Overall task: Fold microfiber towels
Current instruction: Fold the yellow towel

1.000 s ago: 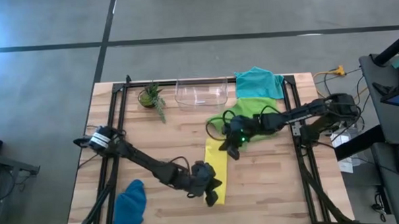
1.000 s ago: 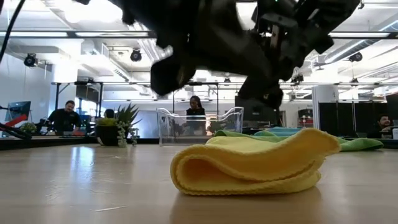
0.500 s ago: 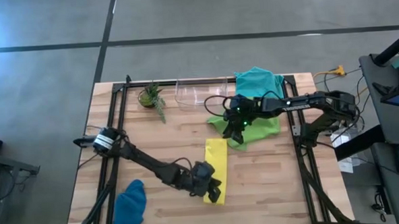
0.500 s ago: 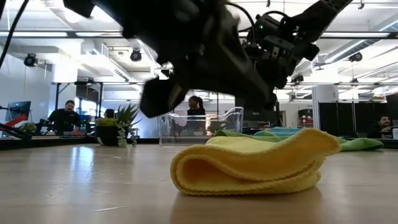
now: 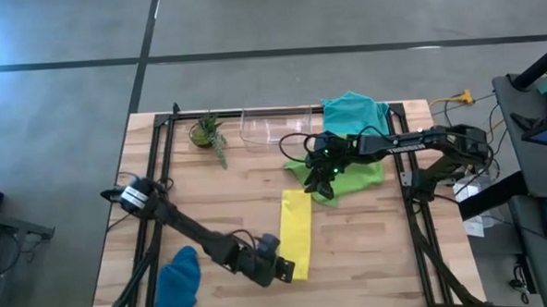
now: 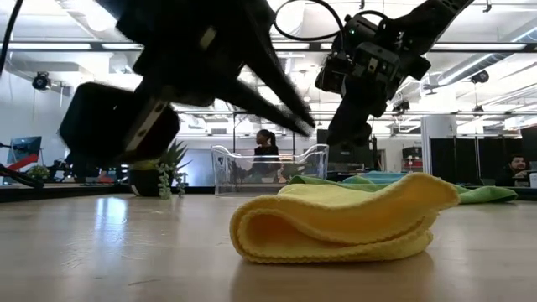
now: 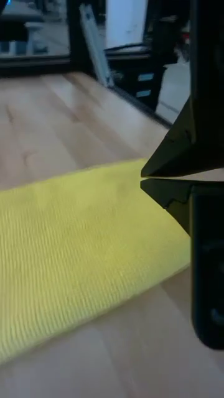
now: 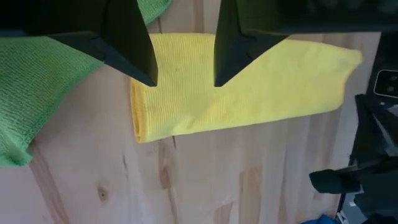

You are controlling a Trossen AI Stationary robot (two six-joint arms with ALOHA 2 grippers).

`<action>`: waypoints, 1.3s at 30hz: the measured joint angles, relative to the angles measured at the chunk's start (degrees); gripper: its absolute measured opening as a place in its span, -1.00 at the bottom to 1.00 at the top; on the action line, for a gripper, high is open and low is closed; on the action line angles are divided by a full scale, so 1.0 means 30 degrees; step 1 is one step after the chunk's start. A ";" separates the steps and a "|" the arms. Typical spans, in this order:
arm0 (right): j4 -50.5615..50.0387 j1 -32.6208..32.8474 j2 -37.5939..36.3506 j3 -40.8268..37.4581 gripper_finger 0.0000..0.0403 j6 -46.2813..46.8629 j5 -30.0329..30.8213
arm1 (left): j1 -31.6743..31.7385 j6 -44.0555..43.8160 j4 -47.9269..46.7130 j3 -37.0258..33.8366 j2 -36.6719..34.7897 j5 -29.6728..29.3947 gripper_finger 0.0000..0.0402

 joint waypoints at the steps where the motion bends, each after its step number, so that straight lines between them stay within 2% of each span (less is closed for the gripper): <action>1: 0.0007 0.0018 0.0000 0.0000 -0.25 0.0000 -0.0005 | 0.0042 0.0116 0.0013 0.0004 -0.0081 0.0339 -0.98; 5: 0.0022 0.0233 0.0000 0.0000 -0.28 0.0044 -0.0006 | 0.0044 0.0225 -0.0325 -0.0090 -0.0097 0.1400 -0.79; 9: 0.0029 0.0393 0.0007 0.0000 -0.31 0.0066 -0.0004 | 0.0037 -0.0629 -0.1224 -0.0331 -0.0097 0.1892 -0.47; 14: 0.0022 0.0626 0.0007 0.0000 -0.33 0.0156 0.0001 | 0.0089 -0.1010 -0.1529 -0.0397 -0.0068 0.1974 -0.07; 19: 0.0007 0.0822 0.0007 0.0000 -0.33 0.0204 0.0001 | 0.0193 -0.1342 -0.2739 -0.0412 -0.0068 0.2036 0.17; 22: 0.0007 0.0859 0.0015 0.0000 -0.32 0.0204 0.0001 | 0.0250 -0.1666 -0.3648 -0.0504 -0.0068 0.2200 0.23; 26: 0.0000 0.0859 0.0015 0.0000 -0.34 0.0204 0.0008 | 0.0446 -0.1897 -0.3199 -0.0799 -0.0068 0.2265 0.24; 32: 0.0007 0.0859 0.0015 0.0000 -0.36 0.0204 0.0008 | 0.0887 -0.2260 -0.1009 -0.1986 -0.0154 0.3526 0.24; 36: 0.0007 0.0859 0.0015 0.0000 -0.35 0.0280 0.0016 | 0.1184 -0.2502 -0.0394 -0.2389 -0.0177 0.3810 0.24; 39: 0.0007 0.0859 0.0015 0.0000 -0.34 0.0430 0.0016 | 0.1347 -0.2504 0.1276 -0.2826 -0.0134 0.3984 0.24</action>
